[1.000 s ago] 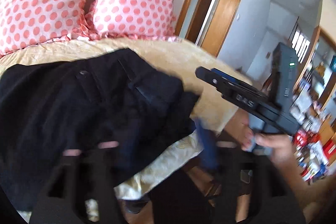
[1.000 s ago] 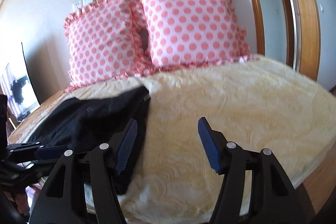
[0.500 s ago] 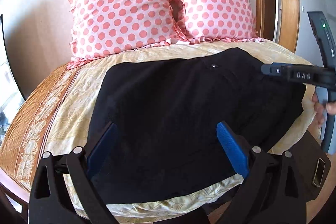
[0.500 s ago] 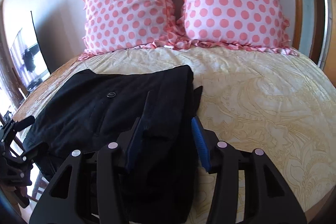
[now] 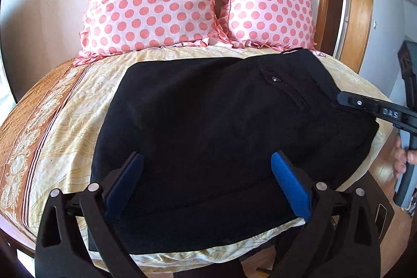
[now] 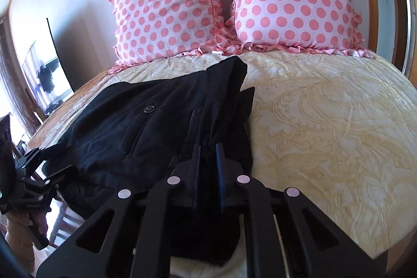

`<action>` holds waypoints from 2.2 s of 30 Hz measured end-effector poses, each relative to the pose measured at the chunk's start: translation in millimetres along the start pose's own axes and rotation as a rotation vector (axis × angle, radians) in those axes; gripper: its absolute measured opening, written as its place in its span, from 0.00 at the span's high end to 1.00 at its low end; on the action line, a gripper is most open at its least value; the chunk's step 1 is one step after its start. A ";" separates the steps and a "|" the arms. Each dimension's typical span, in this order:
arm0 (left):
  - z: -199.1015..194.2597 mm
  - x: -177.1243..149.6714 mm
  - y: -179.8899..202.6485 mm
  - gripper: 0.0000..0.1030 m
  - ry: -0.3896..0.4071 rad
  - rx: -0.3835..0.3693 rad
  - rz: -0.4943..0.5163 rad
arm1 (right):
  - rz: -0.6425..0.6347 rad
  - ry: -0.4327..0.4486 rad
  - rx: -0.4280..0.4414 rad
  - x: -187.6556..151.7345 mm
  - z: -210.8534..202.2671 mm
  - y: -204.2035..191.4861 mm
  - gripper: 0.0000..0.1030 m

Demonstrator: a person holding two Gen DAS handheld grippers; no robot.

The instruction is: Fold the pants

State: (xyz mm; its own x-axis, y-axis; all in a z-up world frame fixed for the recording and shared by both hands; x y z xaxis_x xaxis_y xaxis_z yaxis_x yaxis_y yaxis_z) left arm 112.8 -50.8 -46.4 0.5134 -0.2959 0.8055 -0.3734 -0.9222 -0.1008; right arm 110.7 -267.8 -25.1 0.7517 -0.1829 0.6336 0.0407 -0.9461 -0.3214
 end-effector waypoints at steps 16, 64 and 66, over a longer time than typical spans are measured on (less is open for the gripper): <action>9.9 50.4 -35.8 0.02 0.028 -0.050 -0.066 | -0.186 0.052 0.045 25.2 4.3 -46.0 0.49; 26.3 43.9 -93.4 0.05 -0.060 -0.133 -0.261 | -0.060 -0.123 0.066 41.2 70.5 4.2 0.76; 36.3 48.9 -110.8 0.05 -0.086 -0.128 -0.286 | -0.049 -0.128 0.075 41.5 70.8 5.5 0.76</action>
State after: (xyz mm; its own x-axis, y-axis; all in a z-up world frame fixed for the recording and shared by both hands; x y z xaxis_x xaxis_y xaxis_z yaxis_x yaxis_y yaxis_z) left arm 207.3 27.8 -17.1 0.6729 -0.0542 0.7377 -0.2961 -0.9336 0.2015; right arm 188.7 -261.6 -50.3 0.8250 -0.0966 0.5568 0.1253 -0.9295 -0.3469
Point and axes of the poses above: each gripper's, at about its wrist camera, not at the fingertips, and z roughly the way its jaws point, y to its right, x to its top, the point moved 9 cm from there along z, roughly the way its jaws point, and after that the axes turned 10 degrees about z, right-handed, at the moved point
